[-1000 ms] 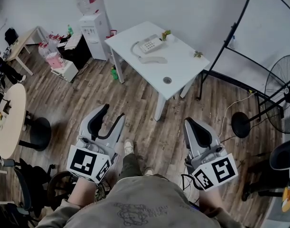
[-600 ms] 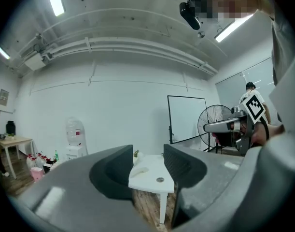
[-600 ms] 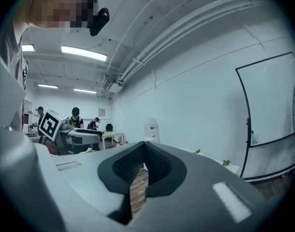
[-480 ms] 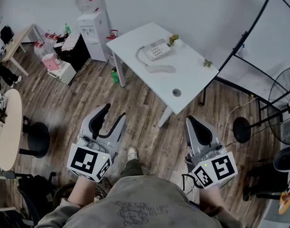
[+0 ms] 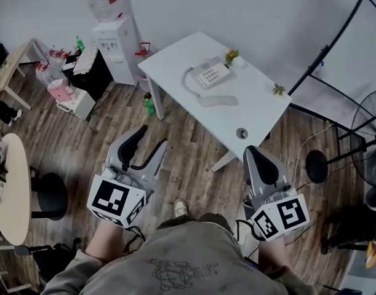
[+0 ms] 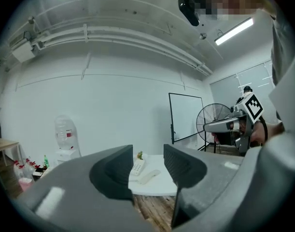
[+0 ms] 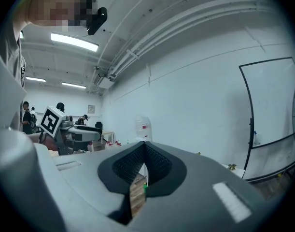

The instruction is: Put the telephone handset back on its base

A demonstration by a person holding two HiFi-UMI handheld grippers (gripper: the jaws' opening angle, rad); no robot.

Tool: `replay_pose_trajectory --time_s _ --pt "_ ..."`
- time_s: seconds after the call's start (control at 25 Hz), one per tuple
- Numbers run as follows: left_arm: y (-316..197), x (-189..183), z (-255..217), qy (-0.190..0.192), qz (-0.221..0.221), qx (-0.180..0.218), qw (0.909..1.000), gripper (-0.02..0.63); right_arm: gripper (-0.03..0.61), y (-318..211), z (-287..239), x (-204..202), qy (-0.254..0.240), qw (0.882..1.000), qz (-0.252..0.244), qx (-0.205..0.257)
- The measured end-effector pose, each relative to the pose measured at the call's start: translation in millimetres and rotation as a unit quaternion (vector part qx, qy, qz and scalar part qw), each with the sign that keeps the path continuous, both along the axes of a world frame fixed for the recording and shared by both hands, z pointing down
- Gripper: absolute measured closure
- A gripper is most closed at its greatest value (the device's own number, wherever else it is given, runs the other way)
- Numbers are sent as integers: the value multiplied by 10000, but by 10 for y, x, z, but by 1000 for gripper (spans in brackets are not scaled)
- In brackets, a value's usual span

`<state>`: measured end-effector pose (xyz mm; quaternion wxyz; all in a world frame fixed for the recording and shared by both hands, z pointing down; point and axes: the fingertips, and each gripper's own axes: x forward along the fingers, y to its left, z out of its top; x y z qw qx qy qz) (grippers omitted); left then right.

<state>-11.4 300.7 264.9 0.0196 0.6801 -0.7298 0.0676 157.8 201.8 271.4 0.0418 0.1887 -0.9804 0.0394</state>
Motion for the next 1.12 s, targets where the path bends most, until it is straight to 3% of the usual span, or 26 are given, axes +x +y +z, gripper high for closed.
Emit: replay_pose_trajectory --time_s 0.72,1.12 --pt "-820 -463 267 -6 519 -299 9982 423 549 -787 327 -238 253 9972 641 -281" --pt "-1971 -805 482 -215 886 -650 9937 403 549 -1759 570 -663 308 9952 759 -527"
